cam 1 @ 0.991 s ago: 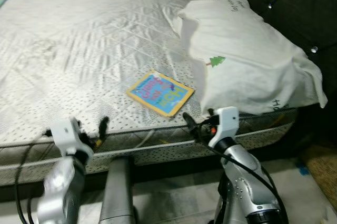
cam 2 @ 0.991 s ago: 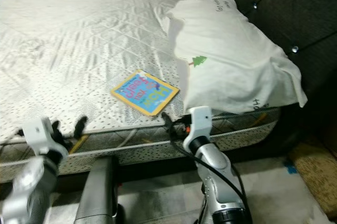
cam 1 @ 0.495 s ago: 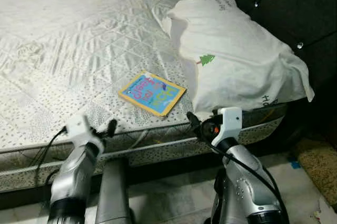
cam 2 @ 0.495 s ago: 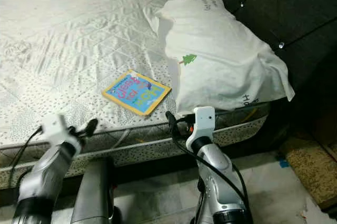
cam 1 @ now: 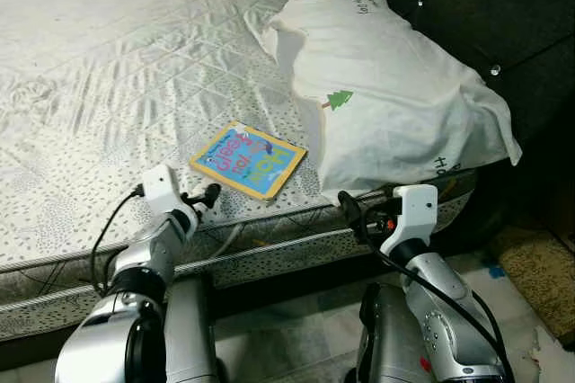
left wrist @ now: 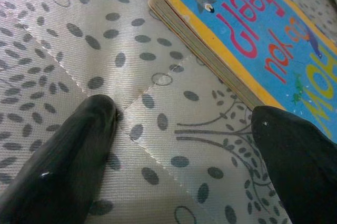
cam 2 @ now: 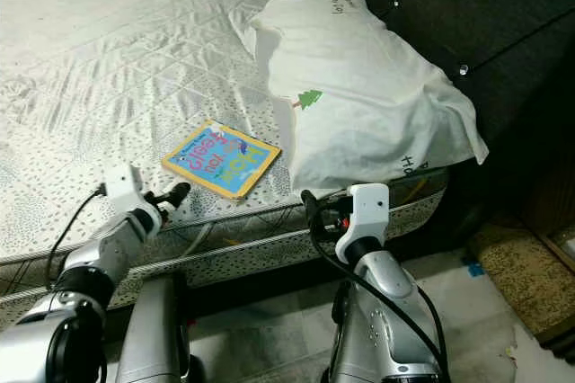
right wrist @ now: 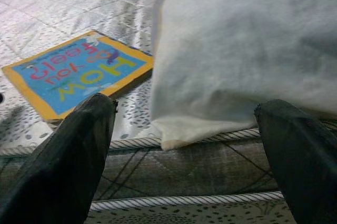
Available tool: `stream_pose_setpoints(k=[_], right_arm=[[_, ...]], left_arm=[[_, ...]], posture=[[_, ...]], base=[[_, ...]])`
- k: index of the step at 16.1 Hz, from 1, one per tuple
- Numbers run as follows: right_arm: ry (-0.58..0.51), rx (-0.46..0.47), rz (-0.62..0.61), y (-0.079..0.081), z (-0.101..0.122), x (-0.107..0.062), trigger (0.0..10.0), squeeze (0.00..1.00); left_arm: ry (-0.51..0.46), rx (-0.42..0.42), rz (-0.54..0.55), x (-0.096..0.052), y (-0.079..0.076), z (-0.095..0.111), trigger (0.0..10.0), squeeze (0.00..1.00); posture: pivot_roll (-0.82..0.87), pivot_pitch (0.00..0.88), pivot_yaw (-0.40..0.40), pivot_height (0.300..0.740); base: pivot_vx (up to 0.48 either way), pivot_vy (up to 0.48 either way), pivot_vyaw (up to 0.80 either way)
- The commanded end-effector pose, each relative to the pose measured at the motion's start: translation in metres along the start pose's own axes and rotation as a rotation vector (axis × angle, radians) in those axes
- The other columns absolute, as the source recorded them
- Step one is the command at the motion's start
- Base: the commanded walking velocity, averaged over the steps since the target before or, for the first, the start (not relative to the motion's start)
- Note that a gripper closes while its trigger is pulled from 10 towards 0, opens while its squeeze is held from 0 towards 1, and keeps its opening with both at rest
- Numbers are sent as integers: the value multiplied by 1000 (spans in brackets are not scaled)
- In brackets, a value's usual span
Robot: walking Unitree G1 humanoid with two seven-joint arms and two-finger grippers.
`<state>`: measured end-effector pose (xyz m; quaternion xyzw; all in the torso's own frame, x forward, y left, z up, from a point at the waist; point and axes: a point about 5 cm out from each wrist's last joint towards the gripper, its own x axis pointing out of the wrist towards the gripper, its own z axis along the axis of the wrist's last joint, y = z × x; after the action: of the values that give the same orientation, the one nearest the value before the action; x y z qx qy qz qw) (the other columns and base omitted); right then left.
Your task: Clean up the room
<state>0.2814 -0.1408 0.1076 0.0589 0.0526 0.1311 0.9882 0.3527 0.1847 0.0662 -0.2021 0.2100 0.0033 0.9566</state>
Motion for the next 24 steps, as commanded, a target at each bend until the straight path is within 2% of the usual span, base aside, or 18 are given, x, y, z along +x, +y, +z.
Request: stream_pose_setpoints(k=[1, 5, 8, 10, 13, 15, 19, 21, 22, 24], right_arm=[[-8, 0, 12, 3, 5, -1, 10000, 0], [-6, -1, 28, 6, 9, -3, 10000, 0], [8, 20, 58, 9, 10, -5, 10000, 0], [14, 20, 91, 14, 11, -9, 10000, 0], [22, 29, 109, 16, 15, -15, 10000, 0], [30, 30, 116, 17, 17, -17, 10000, 0], [35, 27, 111, 18, 18, -19, 10000, 0], [35, 27, 111, 19, 18, -19, 10000, 0], [32, 25, 113, 20, 18, -19, 10000, 0], [24, 19, 104, 20, 19, -18, 10000, 0]], left_arm=[[60, -12, 17, 1, 0, -9, 10000, 0], [137, 13, -11, 4, -8, -17, 10000, 0], [156, 12, -19, 5, -13, -17, 10000, 0], [170, 41, -34, 6, -17, -17, 10000, 0], [215, 110, -67, 7, -26, -22, 10000, 0], [263, 221, -89, 7, -31, -27, 10000, 0], [212, 309, -72, 10, -37, -15, 10000, 0], [206, 319, -64, 11, -39, -14, 10000, 0], [204, 390, -71, 11, -43, -14, 10000, 0], [193, 423, -118, 13, -55, -15, 10000, 0]], posture=[[-223, 104, 5, 486], [-239, 111, 8, 486], [-246, 113, 14, 486], [-258, 113, 21, 486], [-288, 118, 37, 486], [-301, 121, 47, 486], [-302, 123, 51, 486], [-300, 124, 53, 486], [-301, 124, 55, 486], [-300, 125, 56, 486]], base=[[0, 0, 0], [0, 0, 0], [0, 0, 0], [0, 0, 0], [0, 0, 0], [0, 0, 0], [0, 0, 0], [0, 0, 0], [0, 0, 0], [0, 0, 0]])
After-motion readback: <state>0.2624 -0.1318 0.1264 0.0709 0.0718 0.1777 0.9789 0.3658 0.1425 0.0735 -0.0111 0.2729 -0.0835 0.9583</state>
